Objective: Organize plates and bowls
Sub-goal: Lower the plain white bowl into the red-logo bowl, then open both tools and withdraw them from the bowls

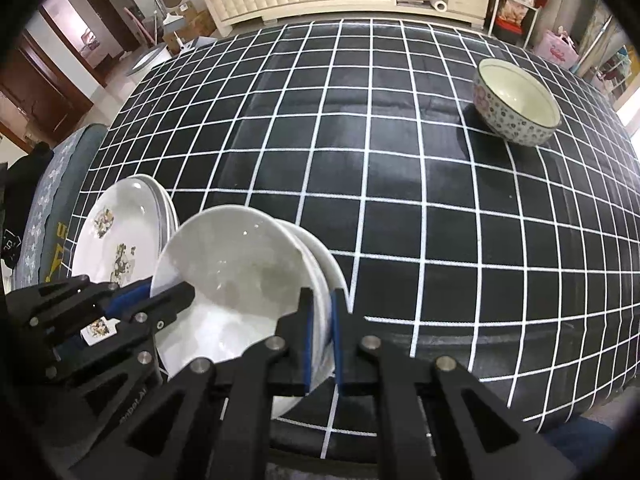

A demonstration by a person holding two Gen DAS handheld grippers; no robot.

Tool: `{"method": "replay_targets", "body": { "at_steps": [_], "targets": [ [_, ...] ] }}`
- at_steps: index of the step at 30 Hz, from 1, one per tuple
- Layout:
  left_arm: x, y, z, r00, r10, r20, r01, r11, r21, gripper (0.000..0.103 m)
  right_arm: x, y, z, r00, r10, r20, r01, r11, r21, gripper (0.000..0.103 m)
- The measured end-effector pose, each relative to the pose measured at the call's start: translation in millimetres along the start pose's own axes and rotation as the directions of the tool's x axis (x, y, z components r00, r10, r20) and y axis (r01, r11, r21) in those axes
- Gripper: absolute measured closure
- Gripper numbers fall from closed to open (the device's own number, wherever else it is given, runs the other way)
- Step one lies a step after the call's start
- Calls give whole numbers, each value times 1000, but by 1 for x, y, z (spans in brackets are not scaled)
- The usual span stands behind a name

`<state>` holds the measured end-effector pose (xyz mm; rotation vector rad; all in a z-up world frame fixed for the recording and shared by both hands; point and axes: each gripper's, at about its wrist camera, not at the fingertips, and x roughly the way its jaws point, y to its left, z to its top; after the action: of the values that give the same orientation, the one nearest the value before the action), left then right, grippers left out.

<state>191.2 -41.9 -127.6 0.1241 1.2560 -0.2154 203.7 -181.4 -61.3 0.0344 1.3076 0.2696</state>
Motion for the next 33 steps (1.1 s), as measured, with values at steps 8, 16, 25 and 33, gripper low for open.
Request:
{"method": "replay_targets", "body": {
  "at_steps": [8,16,25,33],
  "targets": [
    [-9,4,4,1000,-2,16,2,1000,2,94,1,3,4,999,-12,-41,11,1000,-23,91],
    [-16,6,10,999,3,36,-3,1000,6,94,-11,4,4,996,-85,-8,84,995,-50,46],
    [-16,0,17,999,-13,32,13,1000,6,94,-28,-12,14,996,-78,33,80,996,-50,43],
    [-41,-13,44,997,-3,83,0,999,38,93,-48,-37,31,994,-65,83,65,998,2,40]
  ]
}}
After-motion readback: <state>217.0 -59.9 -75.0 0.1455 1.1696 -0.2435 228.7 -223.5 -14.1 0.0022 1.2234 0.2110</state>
